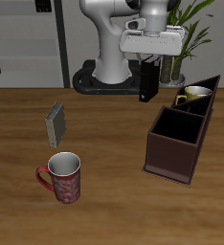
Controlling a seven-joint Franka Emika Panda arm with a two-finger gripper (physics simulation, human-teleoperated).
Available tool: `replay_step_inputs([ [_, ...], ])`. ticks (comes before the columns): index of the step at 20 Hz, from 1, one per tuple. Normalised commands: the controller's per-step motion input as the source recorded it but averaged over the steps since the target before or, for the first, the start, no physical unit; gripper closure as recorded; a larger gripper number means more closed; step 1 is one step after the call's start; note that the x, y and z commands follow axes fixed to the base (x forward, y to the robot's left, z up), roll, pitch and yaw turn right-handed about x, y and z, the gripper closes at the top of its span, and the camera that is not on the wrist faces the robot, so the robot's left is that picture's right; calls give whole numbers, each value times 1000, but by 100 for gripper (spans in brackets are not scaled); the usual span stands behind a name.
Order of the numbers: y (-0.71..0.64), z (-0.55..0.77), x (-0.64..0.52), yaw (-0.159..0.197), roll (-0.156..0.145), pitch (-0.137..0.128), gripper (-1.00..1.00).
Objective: Place the white-yellow mug into the left desk caddy's left compartment and place the black book into the left desk caddy's front compartment
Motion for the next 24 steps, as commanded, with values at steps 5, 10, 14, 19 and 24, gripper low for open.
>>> replay_step_inputs([
  [5, 184, 20, 69, -4, 31, 10, 100],
  [10, 177, 31, 106, 27, 44, -12, 100],
  [14, 148, 76, 190, 14, 35, -3, 100],
  [19, 180, 142, 157, 24, 41, -17, 100],
  [24, 101, 2, 157, -13, 10, 13, 100],
])
